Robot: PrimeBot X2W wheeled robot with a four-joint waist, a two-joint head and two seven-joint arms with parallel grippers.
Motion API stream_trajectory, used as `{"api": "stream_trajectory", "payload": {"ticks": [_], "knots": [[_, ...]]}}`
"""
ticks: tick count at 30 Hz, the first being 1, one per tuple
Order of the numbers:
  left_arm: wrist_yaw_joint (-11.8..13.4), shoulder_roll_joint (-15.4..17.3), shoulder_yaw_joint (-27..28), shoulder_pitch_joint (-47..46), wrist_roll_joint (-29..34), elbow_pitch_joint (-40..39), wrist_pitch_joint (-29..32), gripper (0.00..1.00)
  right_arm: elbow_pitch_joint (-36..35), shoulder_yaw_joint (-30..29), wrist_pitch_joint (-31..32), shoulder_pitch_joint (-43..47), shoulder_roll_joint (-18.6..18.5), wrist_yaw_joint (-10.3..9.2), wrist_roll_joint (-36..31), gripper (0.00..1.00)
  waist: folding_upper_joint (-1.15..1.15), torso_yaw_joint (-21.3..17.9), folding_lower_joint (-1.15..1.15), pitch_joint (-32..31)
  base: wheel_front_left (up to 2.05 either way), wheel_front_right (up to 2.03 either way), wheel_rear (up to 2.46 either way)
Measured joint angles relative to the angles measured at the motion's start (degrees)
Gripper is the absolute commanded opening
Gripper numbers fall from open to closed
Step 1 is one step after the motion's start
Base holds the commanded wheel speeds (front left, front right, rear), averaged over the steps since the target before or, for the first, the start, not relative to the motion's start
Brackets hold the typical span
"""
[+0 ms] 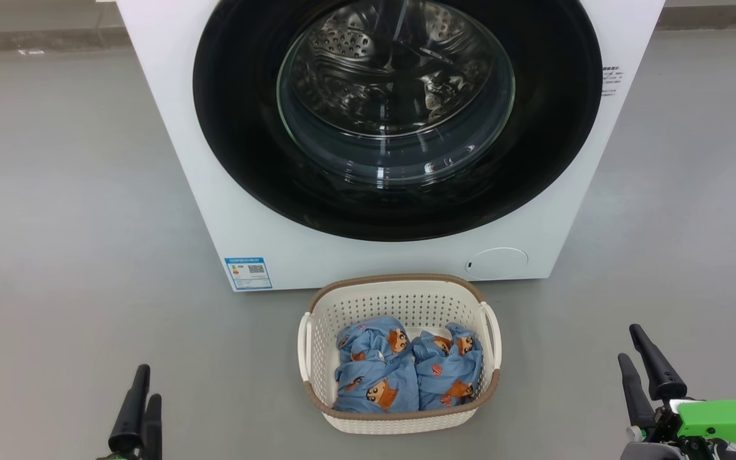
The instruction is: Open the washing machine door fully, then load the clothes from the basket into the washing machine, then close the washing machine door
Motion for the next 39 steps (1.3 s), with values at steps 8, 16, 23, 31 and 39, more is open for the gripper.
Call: {"api": "stream_trajectory", "payload": {"ticks": [8, 16, 23, 31, 39], "knots": [[0.0, 0.0, -0.1, 0.0, 0.7, 0.0, -1.3, 1.00, -0.1, 0.5, -1.0, 0.0, -0.1, 0.00, -0.3, 1.00, 0.00, 0.0, -0.02, 0.0, 0.00, 0.00, 0.00], [0.0, 0.6, -0.5, 0.0, 3.7, -1.0, -2.5, 1.00, -0.1, 1.6, -2.6, -0.5, -0.9, 0.00, -3.6, 1.00, 0.00, 0.0, -0.03, 0.0, 0.00, 0.00, 0.00], [0.0, 0.9, -0.5, -0.2, 9.0, -1.9, -3.6, 1.00, -0.3, 1.6, -3.6, -0.5, -1.2, 0.00, -8.0, 1.00, 0.00, 0.0, -0.04, 0.0, 0.00, 0.00, 0.00], [0.0, 1.1, -0.4, -0.2, 15.2, -2.3, -4.9, 1.00, -0.9, 1.8, -4.7, -0.6, -1.7, 0.00, -12.9, 1.00, 0.00, 0.0, -0.04, 0.0, 0.00, 0.00, 0.00], [0.0, 1.2, -0.6, -0.2, 23.9, -2.4, -6.4, 1.00, -1.4, 3.3, -6.4, -1.9, -2.9, 0.00, -22.1, 1.00, 0.00, -0.1, -0.04, 0.1, 0.00, 0.00, 0.00]]}}
